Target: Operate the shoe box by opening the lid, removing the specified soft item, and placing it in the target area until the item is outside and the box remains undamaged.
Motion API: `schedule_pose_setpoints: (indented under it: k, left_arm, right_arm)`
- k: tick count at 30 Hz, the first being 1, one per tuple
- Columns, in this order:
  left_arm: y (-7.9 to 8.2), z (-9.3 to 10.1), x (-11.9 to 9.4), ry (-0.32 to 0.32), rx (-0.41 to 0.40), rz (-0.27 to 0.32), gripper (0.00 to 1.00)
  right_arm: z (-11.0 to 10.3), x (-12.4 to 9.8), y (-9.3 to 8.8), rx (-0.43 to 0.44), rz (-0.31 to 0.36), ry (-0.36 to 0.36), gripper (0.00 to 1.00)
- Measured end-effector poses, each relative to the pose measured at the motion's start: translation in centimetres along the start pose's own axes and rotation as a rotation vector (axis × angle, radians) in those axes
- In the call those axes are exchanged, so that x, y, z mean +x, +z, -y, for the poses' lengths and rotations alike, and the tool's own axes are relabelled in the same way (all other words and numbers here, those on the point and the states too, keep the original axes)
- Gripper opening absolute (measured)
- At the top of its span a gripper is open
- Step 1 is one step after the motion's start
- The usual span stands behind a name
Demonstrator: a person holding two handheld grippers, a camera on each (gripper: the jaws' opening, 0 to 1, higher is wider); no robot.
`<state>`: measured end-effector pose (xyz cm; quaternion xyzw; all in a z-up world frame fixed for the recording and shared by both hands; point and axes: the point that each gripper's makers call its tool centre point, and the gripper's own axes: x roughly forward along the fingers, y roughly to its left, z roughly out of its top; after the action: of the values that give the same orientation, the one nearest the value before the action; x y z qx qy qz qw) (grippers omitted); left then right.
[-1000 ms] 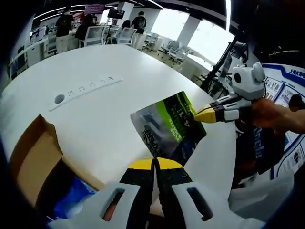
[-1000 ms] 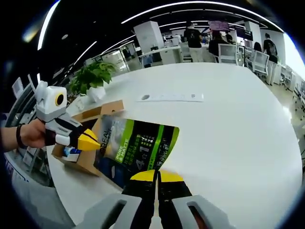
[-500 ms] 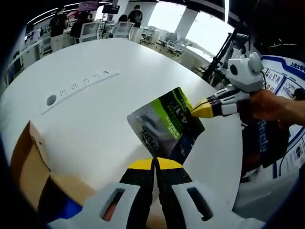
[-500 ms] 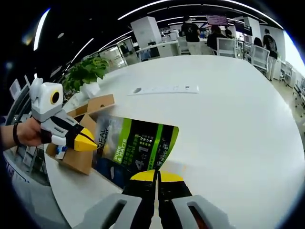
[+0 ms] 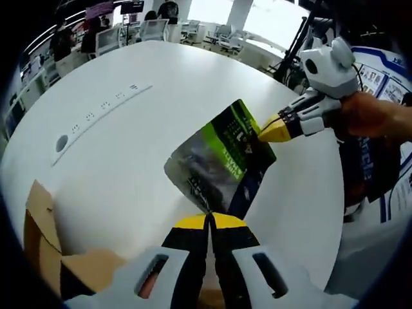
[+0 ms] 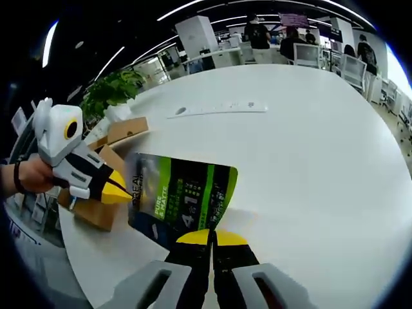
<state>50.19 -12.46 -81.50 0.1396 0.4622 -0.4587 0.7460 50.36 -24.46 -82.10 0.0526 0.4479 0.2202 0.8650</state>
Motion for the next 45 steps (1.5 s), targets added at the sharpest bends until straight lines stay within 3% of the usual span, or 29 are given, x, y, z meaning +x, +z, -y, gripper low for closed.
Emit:
schedule_pose_setpoints:
  k: [18, 45]
  left_arm:
    - [-1.3, -1.0, 1.5, 0.027, 0.076, -0.088, 0.0]
    - [-1.9, -0.9, 1.6, 0.029, 0.093, -0.139, 0.03]
  right_arm:
    - [0.3, 1.6, -0.9, -0.008, -0.043, -0.003, 0.0]
    - [0.7, 1.9, -1.5, -0.002, -0.068, -0.011, 0.0]
